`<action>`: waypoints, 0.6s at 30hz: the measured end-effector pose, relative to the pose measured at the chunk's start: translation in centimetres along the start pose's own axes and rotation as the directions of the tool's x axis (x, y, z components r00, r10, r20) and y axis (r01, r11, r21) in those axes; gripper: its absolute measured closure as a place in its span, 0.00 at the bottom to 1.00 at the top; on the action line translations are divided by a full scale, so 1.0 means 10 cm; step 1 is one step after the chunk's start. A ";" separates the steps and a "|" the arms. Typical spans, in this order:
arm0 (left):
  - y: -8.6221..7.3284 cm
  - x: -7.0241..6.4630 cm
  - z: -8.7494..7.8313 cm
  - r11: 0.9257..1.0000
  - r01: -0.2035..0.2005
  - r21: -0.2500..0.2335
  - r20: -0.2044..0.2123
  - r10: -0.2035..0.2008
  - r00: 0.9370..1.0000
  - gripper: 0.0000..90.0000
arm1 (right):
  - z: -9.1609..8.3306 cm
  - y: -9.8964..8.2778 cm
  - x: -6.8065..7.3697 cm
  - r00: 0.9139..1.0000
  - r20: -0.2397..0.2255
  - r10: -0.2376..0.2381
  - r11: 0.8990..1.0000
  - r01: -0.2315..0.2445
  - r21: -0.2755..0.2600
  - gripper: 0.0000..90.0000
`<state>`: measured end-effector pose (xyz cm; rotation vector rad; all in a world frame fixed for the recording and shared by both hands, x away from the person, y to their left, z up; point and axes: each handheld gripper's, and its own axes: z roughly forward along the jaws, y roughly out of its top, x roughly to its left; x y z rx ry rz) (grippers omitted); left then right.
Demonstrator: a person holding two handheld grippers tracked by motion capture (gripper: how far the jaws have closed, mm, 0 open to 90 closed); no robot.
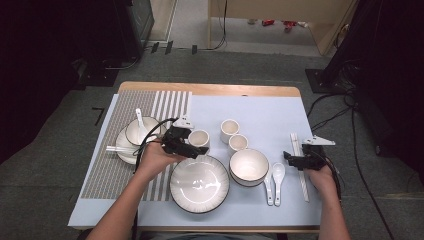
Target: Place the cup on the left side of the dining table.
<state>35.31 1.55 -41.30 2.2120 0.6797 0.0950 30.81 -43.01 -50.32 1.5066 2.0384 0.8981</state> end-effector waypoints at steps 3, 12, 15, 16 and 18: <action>-0.01 0.00 -0.01 1.000 0.003 0.001 -0.003 -0.003 1.000 0.31 | 0.00 0.00 0.00 1.000 0.000 0.000 1.000 0.000 0.000 0.17; -0.02 0.00 -0.02 1.000 -0.003 0.005 -0.002 0.003 1.000 0.31 | 0.00 0.00 0.00 1.000 0.000 0.000 1.000 0.000 0.000 0.17; -0.02 0.00 -0.03 1.000 -0.002 0.006 -0.002 0.002 1.000 0.31 | 0.00 0.00 0.00 1.000 0.000 0.000 1.000 0.000 0.000 0.17; -0.02 0.00 -0.03 1.000 -0.003 0.005 -0.003 0.003 1.000 0.31 | 0.00 0.00 0.00 1.000 0.000 0.000 1.000 0.000 0.000 0.17; -0.02 0.00 -0.03 1.000 -0.004 0.010 -0.002 0.004 1.000 0.31 | 0.00 0.00 0.00 1.000 0.000 0.000 1.000 0.000 0.000 0.17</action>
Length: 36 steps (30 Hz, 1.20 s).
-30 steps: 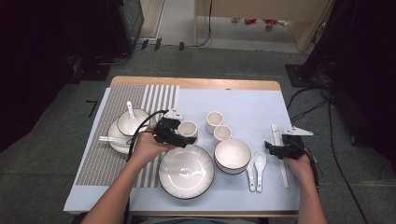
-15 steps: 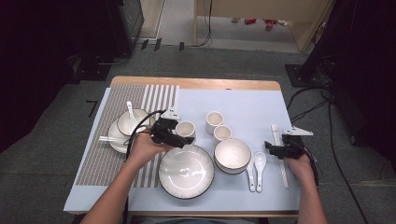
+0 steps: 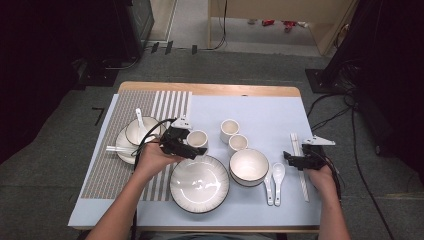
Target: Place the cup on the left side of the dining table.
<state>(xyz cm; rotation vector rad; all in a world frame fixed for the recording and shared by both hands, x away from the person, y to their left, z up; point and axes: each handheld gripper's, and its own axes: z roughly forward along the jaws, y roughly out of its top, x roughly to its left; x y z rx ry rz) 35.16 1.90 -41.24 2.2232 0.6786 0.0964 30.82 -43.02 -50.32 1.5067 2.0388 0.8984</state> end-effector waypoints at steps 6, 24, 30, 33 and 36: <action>0.02 0.00 0.00 1.000 -0.002 0.002 0.000 0.002 1.000 0.31 | 0.00 0.00 0.00 1.000 0.000 0.000 1.000 0.000 0.000 0.17; -0.06 -0.01 -0.03 1.000 0.013 0.024 -0.013 -0.013 1.000 0.31 | 0.00 0.00 0.00 1.000 0.001 0.000 1.000 0.000 0.000 0.17; -0.08 -0.01 -0.04 1.000 0.017 0.021 -0.014 -0.017 1.000 0.31 | 0.00 0.00 0.00 1.000 0.001 0.000 1.000 0.000 0.000 0.17; -0.08 -0.01 -0.06 1.000 0.017 0.020 -0.017 -0.016 1.000 0.31 | 0.00 0.00 0.00 1.000 0.001 0.000 1.000 0.000 0.000 0.17; -0.08 -0.02 -0.07 1.000 0.017 0.024 -0.018 -0.016 1.000 0.31 | 0.00 0.00 0.00 1.000 0.000 0.001 1.000 -0.001 0.000 0.17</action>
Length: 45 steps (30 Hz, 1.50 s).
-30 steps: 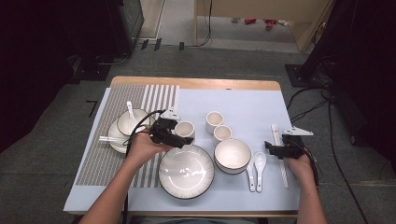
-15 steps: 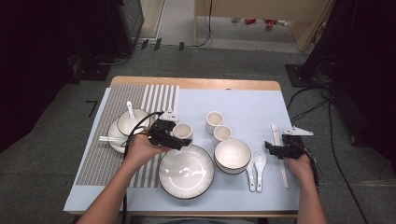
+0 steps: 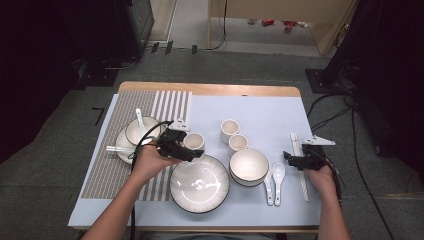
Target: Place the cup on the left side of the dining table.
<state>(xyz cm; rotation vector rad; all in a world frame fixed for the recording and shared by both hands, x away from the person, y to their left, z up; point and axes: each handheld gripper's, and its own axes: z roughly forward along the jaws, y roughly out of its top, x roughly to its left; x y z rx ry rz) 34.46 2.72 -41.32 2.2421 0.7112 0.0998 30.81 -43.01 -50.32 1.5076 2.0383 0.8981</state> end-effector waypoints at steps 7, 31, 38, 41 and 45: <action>-0.04 0.01 -0.05 1.000 0.008 -0.005 -0.003 -0.008 1.000 0.31 | 0.00 0.00 0.00 1.000 0.000 0.000 1.000 0.000 0.000 0.17; -0.12 0.01 -0.14 1.000 0.014 -0.003 -0.006 -0.014 1.000 0.31 | 0.00 0.00 0.00 1.000 0.000 0.000 1.000 0.000 0.000 0.17; -0.13 0.01 -0.16 1.000 0.016 -0.005 -0.006 -0.016 1.000 0.31 | 0.00 0.00 0.00 1.000 0.000 -0.001 1.000 0.001 0.000 0.17; -0.14 0.01 -0.18 1.000 0.013 -0.008 -0.005 -0.013 1.000 0.31 | 0.00 0.00 0.00 1.000 0.000 0.000 1.000 0.000 0.000 0.17; -0.14 0.01 -0.20 1.000 0.016 -0.008 -0.005 -0.016 1.000 0.31 | 0.00 0.00 0.00 1.000 0.000 0.000 1.000 0.000 0.000 0.17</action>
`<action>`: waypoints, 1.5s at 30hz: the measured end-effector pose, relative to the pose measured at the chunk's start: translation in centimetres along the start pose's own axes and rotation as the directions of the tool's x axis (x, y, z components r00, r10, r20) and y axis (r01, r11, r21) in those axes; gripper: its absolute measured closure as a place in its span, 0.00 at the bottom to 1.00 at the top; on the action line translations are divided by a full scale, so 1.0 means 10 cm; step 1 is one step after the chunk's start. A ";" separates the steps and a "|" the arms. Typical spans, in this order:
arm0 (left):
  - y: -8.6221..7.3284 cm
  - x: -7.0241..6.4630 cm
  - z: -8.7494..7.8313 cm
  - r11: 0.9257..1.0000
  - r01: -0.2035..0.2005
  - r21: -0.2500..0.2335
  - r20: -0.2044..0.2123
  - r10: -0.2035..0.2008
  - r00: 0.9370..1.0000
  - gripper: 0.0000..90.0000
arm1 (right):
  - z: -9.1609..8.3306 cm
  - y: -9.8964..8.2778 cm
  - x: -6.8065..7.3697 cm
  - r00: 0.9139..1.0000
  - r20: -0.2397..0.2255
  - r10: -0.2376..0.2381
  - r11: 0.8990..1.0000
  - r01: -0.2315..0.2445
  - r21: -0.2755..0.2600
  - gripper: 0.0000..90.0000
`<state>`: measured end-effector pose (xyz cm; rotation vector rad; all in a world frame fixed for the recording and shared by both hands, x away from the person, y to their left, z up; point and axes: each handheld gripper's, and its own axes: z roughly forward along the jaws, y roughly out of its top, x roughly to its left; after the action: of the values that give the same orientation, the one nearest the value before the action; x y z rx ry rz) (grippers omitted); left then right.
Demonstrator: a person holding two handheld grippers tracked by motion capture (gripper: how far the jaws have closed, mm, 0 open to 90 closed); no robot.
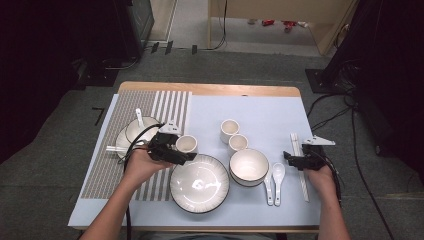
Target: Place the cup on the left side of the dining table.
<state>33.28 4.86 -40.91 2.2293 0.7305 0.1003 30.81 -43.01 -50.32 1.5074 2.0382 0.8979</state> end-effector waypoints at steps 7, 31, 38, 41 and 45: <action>-0.01 0.00 -0.04 1.000 0.002 -0.002 -0.006 -0.002 1.000 0.31 | 0.00 0.00 0.00 1.000 0.000 0.000 1.000 0.000 0.000 0.17; -0.11 -0.09 -0.20 1.000 0.012 -0.005 -0.015 -0.012 1.000 0.31 | 0.00 0.00 0.00 1.000 0.000 0.000 1.000 0.000 0.000 0.17; -0.13 -0.09 -0.26 0.999 0.024 -0.026 -0.016 -0.024 1.000 0.31 | 0.00 0.00 0.00 1.000 0.000 0.000 1.000 0.000 0.000 0.17; -0.15 -0.09 -0.29 0.999 0.027 -0.030 -0.020 -0.028 0.999 0.31 | 0.00 0.00 0.00 1.000 0.000 0.000 1.000 0.000 0.000 0.17; -0.16 -0.08 -0.32 0.999 0.031 -0.036 -0.022 -0.031 0.999 0.31 | 0.00 0.00 0.00 1.000 0.000 0.000 1.000 0.000 0.000 0.17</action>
<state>30.93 7.43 -39.68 2.1852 0.7692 0.1220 30.82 -43.02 -50.32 1.5073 2.0385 0.8979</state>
